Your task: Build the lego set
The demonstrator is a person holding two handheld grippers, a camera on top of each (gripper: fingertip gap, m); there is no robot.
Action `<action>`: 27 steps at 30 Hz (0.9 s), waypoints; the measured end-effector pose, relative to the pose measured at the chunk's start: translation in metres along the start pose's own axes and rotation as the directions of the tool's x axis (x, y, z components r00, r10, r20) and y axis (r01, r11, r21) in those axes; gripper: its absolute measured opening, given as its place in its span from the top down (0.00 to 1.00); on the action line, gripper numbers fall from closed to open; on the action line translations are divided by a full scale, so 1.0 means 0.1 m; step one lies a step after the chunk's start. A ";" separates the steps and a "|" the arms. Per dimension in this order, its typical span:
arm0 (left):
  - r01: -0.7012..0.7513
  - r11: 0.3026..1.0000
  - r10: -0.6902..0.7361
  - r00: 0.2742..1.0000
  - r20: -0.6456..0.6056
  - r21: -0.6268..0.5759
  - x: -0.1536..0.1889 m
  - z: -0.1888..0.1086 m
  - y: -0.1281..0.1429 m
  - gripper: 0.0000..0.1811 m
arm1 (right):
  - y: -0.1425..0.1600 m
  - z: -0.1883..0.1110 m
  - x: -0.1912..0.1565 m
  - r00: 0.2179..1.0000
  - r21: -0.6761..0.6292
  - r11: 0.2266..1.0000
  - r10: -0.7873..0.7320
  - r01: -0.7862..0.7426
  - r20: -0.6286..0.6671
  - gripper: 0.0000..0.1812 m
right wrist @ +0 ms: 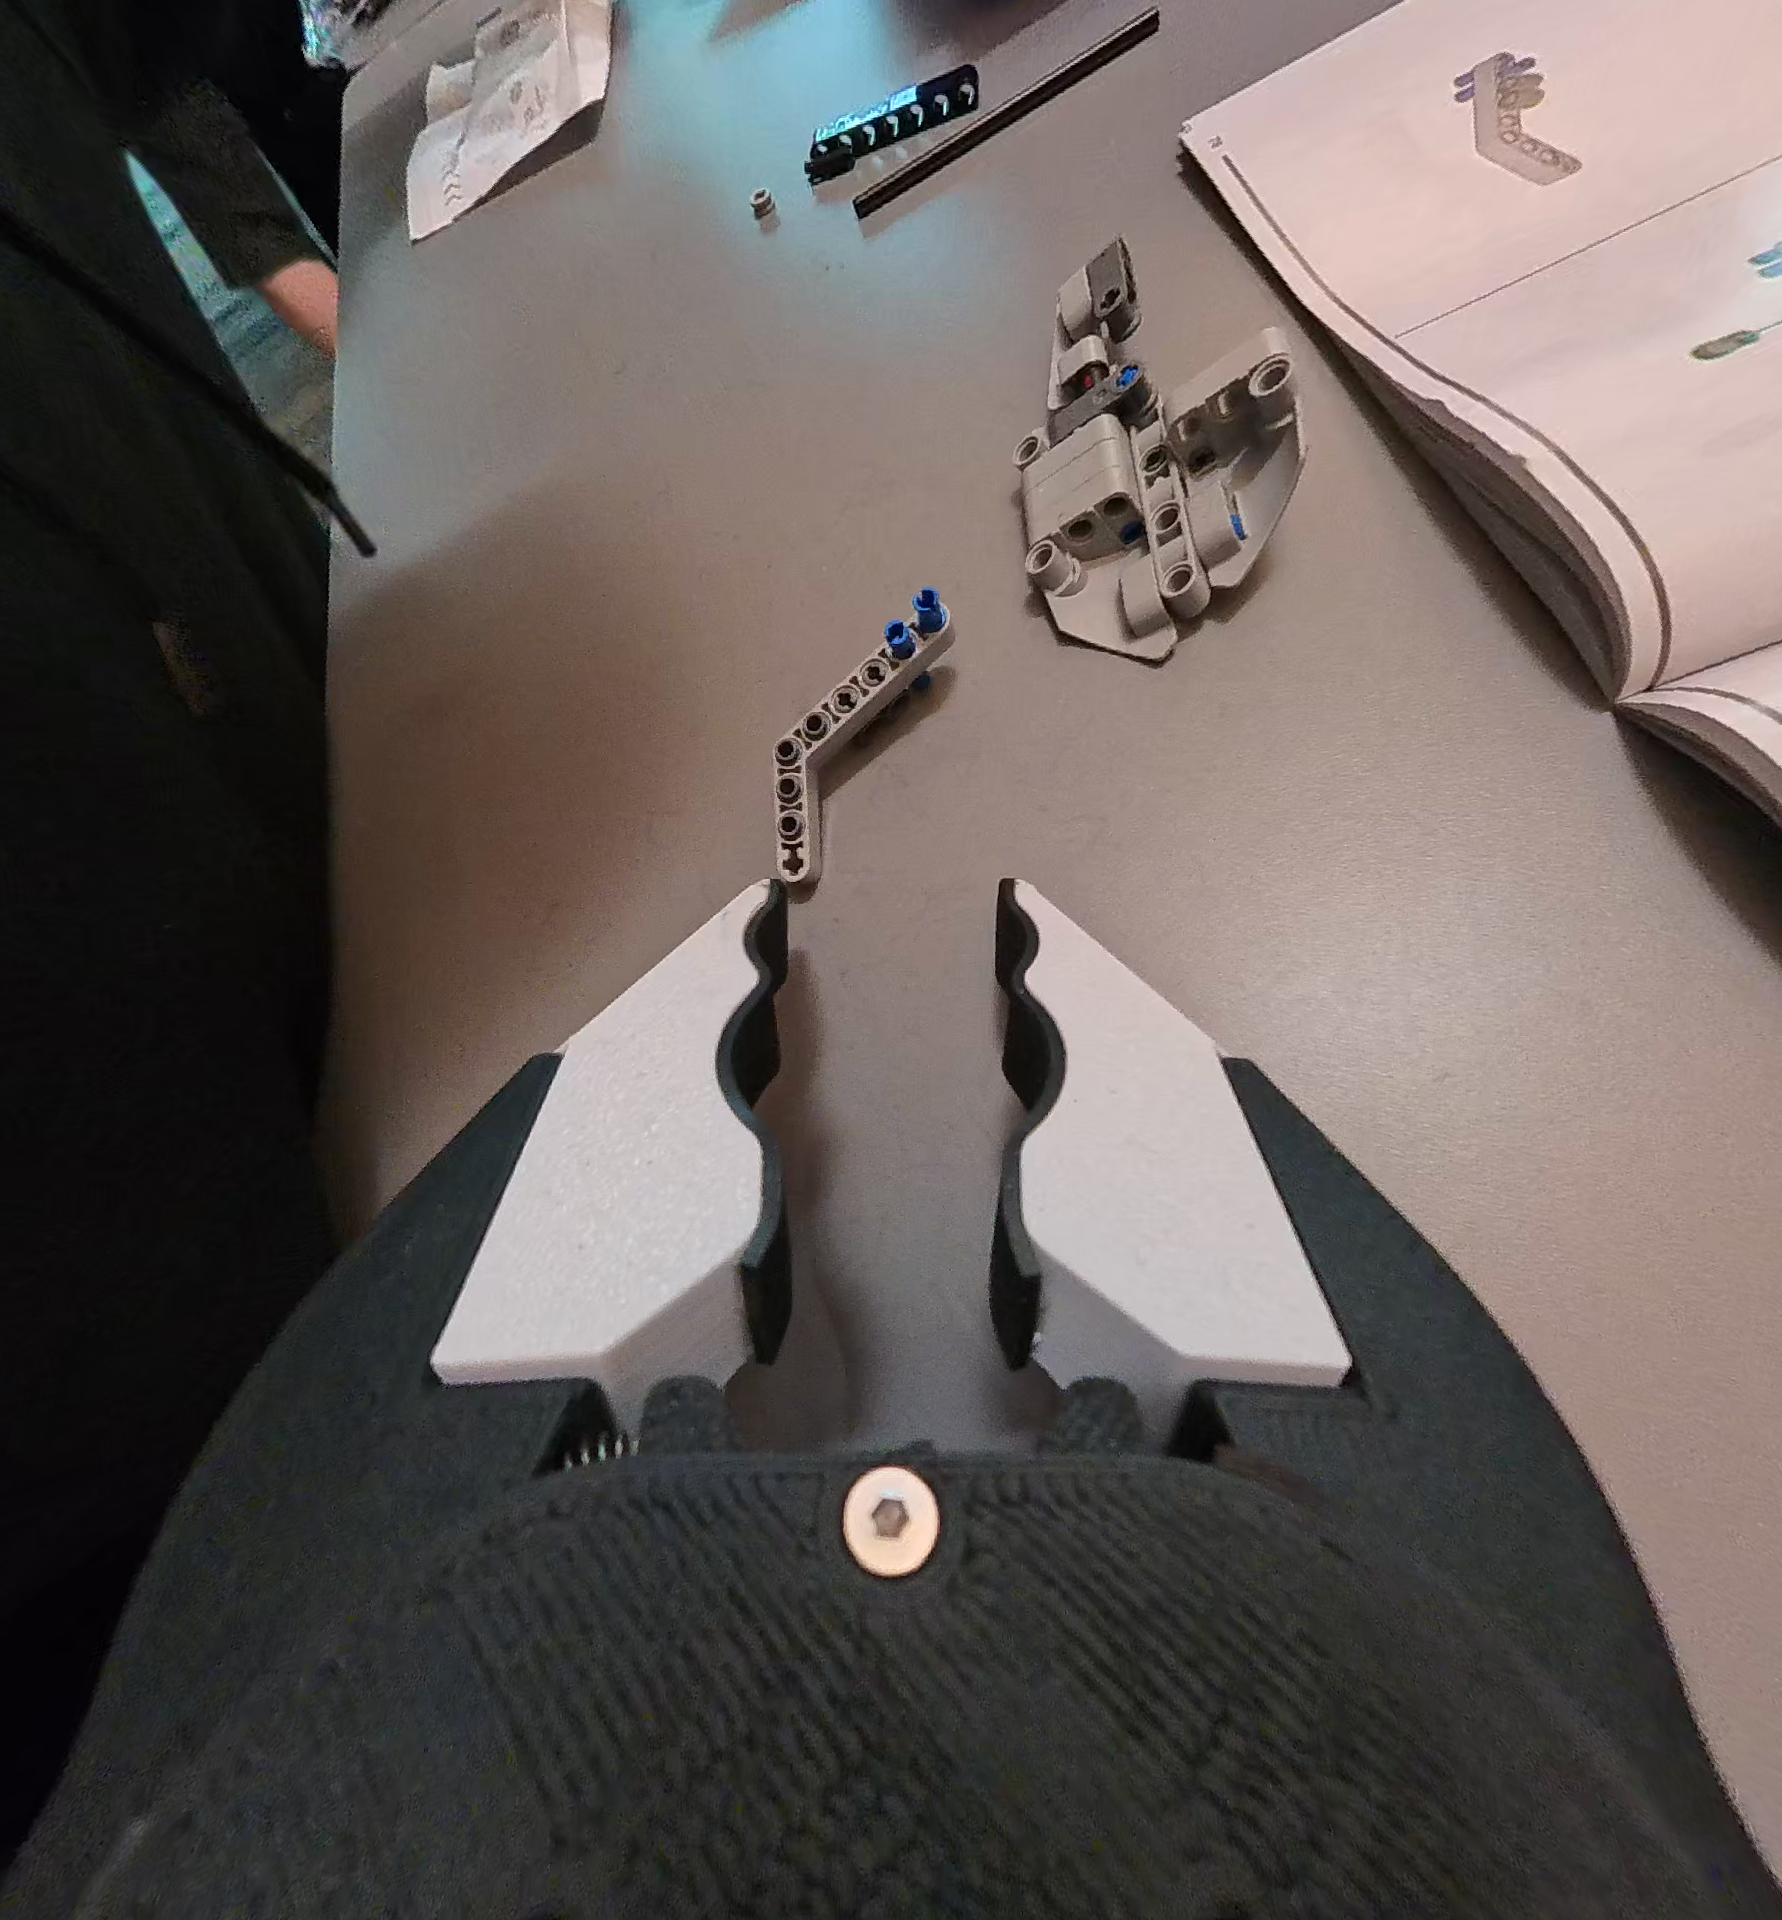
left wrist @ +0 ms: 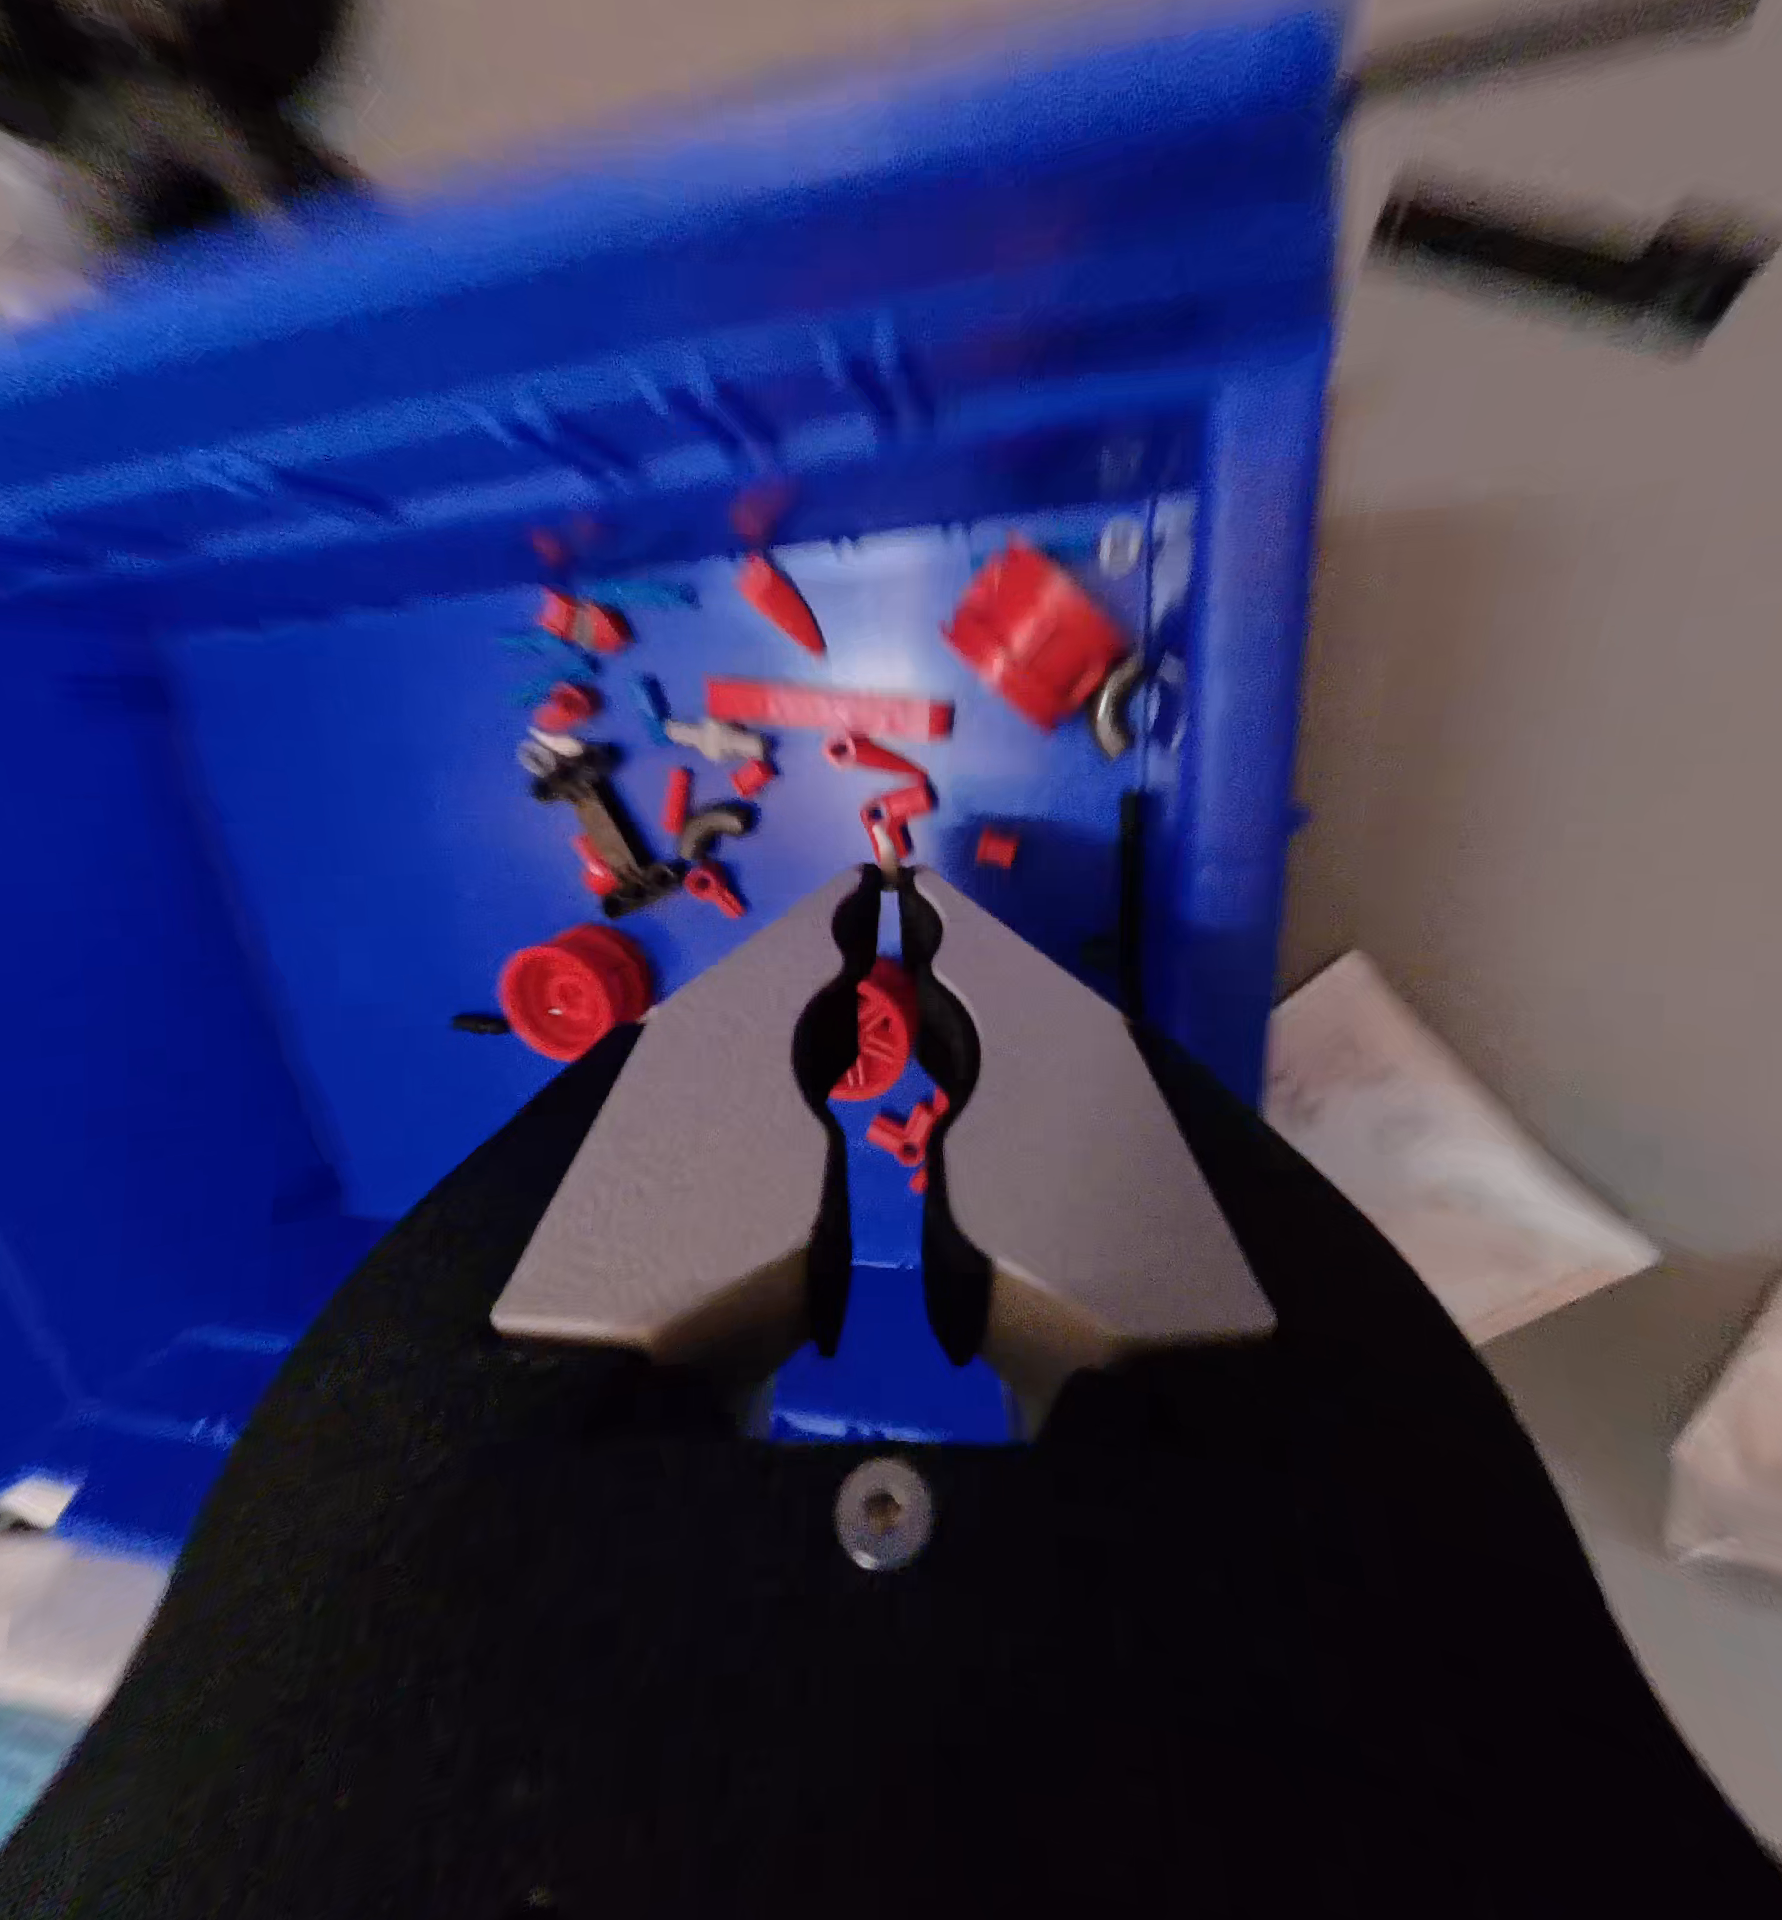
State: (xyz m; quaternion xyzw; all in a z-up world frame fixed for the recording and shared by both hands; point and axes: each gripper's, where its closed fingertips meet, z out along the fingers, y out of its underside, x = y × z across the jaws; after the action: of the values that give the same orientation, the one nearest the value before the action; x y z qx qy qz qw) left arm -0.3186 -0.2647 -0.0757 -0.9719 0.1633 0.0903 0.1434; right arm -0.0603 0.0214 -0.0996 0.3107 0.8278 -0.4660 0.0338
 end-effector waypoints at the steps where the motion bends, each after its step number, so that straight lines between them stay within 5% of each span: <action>1: 0.037 0.996 -0.041 0.998 0.052 0.075 0.00 -0.19 -0.19 1.00 | 0.00 0.00 0.00 1.000 0.001 1.000 0.002 -0.002 0.001 0.79; 4: 0.083 0.953 -0.111 0.991 0.079 0.291 0.38 -0.59 -0.94 1.00 | 0.00 0.00 0.01 1.000 0.001 1.000 0.005 -0.005 -0.002 0.79; 8: 0.131 0.952 -0.127 0.991 -0.031 0.275 1.16 0.03 -1.56 1.00 | -0.01 0.00 0.02 1.000 0.004 1.000 0.017 -0.017 -0.003 0.81; 11: 0.121 0.959 -0.098 0.990 -0.103 0.256 1.54 0.38 -1.79 1.00 | 0.00 0.00 0.02 1.000 0.004 1.000 0.022 -0.022 0.001 0.82; 16: 0.212 0.940 -0.188 0.976 -0.111 0.267 1.52 0.53 -1.85 0.97 | 0.00 0.00 0.01 1.000 0.002 1.000 0.021 -0.021 0.008 0.82; 21: 0.291 0.894 -0.290 0.955 -0.056 0.339 1.20 0.14 -1.59 0.88 | 0.00 0.00 0.01 1.000 0.003 1.000 0.028 -0.028 0.010 0.83; 24: 0.398 0.867 -0.455 0.878 0.150 0.301 0.57 -0.37 -0.85 0.92 | 0.00 0.00 0.01 1.000 -0.001 1.000 0.015 -0.015 0.000 0.82; 27: 0.513 0.856 -0.514 0.831 0.214 0.066 0.24 -0.51 0.04 0.97 | 0.00 0.00 0.02 1.000 0.001 1.000 0.022 -0.022 0.004 0.83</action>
State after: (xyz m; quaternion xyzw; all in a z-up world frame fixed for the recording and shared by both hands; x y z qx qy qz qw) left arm -0.2913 -0.2913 -0.0343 -0.9630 -0.1205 0.1569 0.1828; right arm -0.0616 0.0222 -0.0999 0.3189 0.8239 -0.4667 0.0404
